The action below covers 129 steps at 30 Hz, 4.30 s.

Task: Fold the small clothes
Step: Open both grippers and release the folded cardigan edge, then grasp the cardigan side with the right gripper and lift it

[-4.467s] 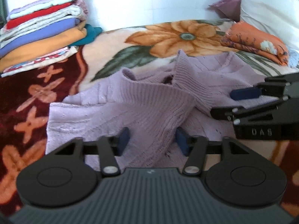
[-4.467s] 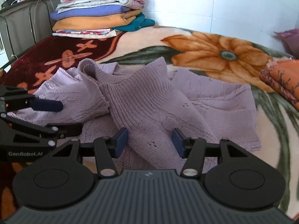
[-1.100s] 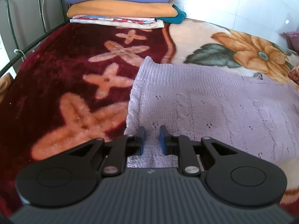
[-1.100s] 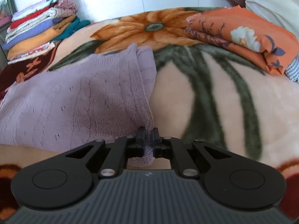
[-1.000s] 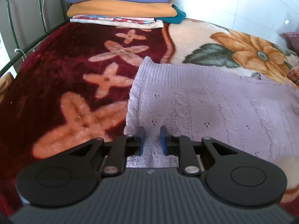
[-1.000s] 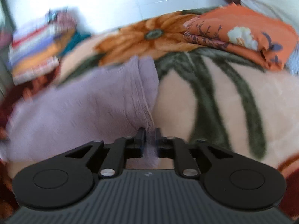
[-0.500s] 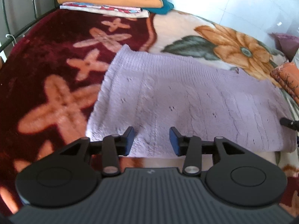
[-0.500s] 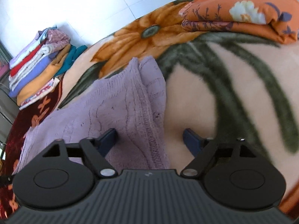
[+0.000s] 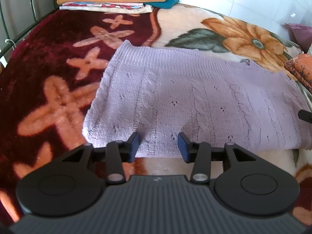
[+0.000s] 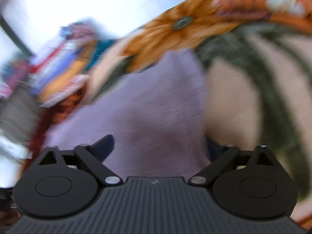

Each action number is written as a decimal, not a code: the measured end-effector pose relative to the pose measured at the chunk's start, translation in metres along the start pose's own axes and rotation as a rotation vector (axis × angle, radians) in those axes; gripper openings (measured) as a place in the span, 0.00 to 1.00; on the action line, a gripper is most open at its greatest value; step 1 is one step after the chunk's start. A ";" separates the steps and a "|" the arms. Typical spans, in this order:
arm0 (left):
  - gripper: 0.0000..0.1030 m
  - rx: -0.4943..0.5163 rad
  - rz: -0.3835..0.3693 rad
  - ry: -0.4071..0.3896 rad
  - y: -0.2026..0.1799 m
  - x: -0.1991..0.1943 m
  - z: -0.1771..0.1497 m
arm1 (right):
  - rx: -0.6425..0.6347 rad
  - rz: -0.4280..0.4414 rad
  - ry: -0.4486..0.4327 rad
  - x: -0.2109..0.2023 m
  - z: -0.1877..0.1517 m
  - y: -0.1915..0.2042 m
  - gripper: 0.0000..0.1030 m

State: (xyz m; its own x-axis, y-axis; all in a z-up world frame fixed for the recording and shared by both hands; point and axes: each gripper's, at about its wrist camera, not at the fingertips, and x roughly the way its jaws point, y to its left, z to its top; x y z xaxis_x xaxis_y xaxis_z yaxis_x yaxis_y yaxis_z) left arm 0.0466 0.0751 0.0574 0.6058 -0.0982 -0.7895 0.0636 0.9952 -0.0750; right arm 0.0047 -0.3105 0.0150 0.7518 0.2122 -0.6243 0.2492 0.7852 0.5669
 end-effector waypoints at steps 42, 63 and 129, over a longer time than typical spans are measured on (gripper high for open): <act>0.48 0.016 -0.030 -0.017 -0.020 -0.023 0.000 | 0.208 0.111 -0.087 0.023 -0.003 -0.029 0.53; 0.48 0.026 -0.054 -0.042 -0.013 -0.048 0.013 | 0.075 0.038 -0.144 0.008 0.006 0.005 0.31; 0.48 -0.155 0.054 -0.089 0.133 -0.046 0.008 | -0.599 0.193 0.190 0.117 -0.096 0.327 0.69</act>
State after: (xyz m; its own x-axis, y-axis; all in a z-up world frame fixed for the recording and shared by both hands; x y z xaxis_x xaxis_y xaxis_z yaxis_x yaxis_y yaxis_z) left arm 0.0333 0.2116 0.0888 0.6736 -0.0378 -0.7381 -0.0897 0.9871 -0.1325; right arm 0.1156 0.0270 0.0752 0.6141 0.4374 -0.6570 -0.3032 0.8992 0.3153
